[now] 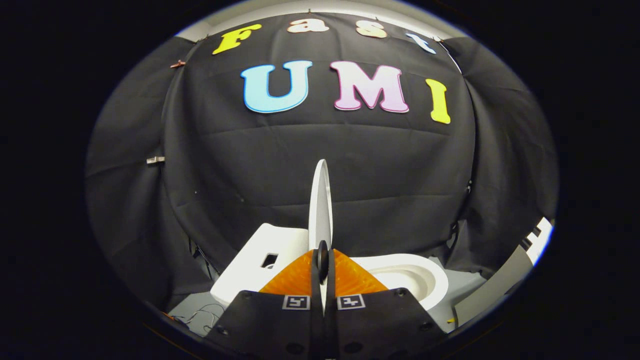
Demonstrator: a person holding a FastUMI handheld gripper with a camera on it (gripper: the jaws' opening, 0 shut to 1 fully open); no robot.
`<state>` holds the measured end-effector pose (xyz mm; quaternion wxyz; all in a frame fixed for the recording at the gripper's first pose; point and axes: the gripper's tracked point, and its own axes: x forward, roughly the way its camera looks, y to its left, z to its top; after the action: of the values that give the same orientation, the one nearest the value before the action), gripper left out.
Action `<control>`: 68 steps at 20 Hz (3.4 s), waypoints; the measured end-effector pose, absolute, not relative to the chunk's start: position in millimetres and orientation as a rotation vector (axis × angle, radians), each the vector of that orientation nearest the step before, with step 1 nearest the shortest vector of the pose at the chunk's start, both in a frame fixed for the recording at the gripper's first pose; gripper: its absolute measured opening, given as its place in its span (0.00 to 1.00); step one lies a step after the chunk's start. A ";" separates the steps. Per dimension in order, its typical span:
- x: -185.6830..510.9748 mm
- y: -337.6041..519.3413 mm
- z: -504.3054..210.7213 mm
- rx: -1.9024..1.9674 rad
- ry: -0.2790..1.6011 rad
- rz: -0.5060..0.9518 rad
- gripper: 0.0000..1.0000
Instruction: Open the toilet lid.
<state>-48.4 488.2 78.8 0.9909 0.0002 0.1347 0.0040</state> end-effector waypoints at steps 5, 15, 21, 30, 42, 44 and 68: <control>-47.0 511.1 76.1 -0.055 0.239 0.006 0.05; -46.8 539.9 69.9 -0.074 0.232 0.028 0.05; -44.8 545.1 68.4 -0.069 0.233 0.044 0.06; -48.3 549.2 67.5 -0.065 0.236 0.094 0.20; -56.3 542.3 68.6 -0.024 0.240 0.170 0.99; -60.3 541.6 73.3 -0.018 0.241 0.193 0.99; -40.3 324.5 64.0 -0.094 0.151 0.193 0.99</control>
<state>-40.3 324.5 64.0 0.9914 -0.0468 0.0751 0.0964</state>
